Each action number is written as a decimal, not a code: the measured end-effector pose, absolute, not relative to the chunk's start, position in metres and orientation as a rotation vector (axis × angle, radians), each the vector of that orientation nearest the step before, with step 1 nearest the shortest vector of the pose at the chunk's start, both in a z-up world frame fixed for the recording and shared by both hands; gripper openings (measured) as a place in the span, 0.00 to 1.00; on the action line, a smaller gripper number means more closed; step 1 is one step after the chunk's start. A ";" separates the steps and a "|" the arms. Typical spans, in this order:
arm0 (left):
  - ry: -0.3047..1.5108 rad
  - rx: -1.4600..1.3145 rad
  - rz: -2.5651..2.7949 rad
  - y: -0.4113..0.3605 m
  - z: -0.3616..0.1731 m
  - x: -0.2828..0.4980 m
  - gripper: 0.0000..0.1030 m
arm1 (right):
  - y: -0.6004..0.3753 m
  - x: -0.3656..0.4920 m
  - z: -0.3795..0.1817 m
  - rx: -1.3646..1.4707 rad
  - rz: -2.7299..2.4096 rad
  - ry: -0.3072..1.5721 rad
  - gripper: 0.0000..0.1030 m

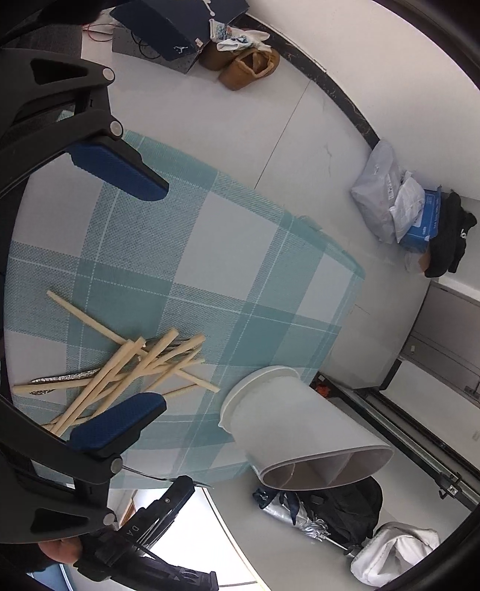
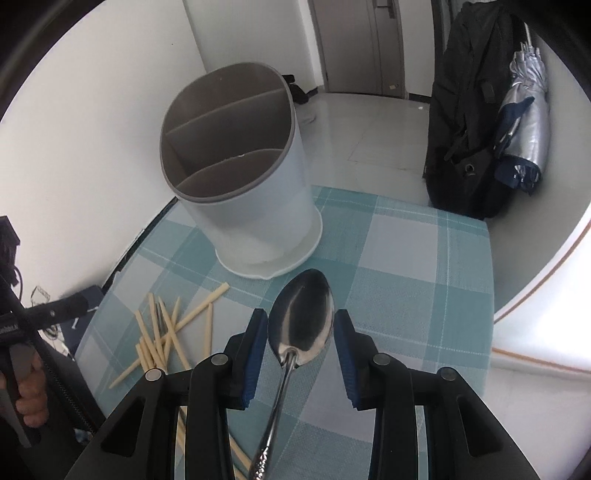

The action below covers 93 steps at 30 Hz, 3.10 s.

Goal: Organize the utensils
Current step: 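Lift the spoon with the right gripper while the left gripper grasps chopsticks, then carry the spoon with the right gripper over the white caddy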

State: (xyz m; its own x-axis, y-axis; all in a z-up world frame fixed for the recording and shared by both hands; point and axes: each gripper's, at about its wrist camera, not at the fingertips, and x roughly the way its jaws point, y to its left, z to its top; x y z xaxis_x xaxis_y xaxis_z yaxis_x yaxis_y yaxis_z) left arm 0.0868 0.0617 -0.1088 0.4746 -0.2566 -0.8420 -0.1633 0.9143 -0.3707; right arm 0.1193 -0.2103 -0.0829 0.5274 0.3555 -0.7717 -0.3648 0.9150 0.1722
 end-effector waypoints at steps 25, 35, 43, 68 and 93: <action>1.210 -0.635 -0.069 0.048 -0.141 0.114 0.19 | -0.240 0.113 -0.065 0.070 0.423 0.706 0.35; 1.177 -0.711 -0.030 0.053 -0.136 0.112 0.07 | -0.245 0.112 -0.062 0.093 0.410 0.686 0.35; 1.064 -0.665 -0.039 0.045 -0.104 0.109 0.01 | -0.248 0.101 -0.050 0.083 0.388 0.605 0.35; 0.767 -0.549 -0.142 0.032 0.012 0.104 0.01 | -0.241 0.081 -0.017 0.098 0.350 0.497 0.35; 0.350 -0.459 -0.159 0.035 0.111 0.187 0.01 | -0.184 0.205 0.102 0.042 0.443 0.244 0.35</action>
State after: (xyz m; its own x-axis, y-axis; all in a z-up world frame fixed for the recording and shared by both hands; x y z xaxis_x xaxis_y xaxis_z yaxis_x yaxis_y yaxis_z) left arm 0.1872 0.0354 0.1111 0.9283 -0.2273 -0.2943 0.0713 0.8855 -0.4592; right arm 0.2049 -0.1836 0.1017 0.8750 0.4289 -0.2247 -0.4189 0.9033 0.0930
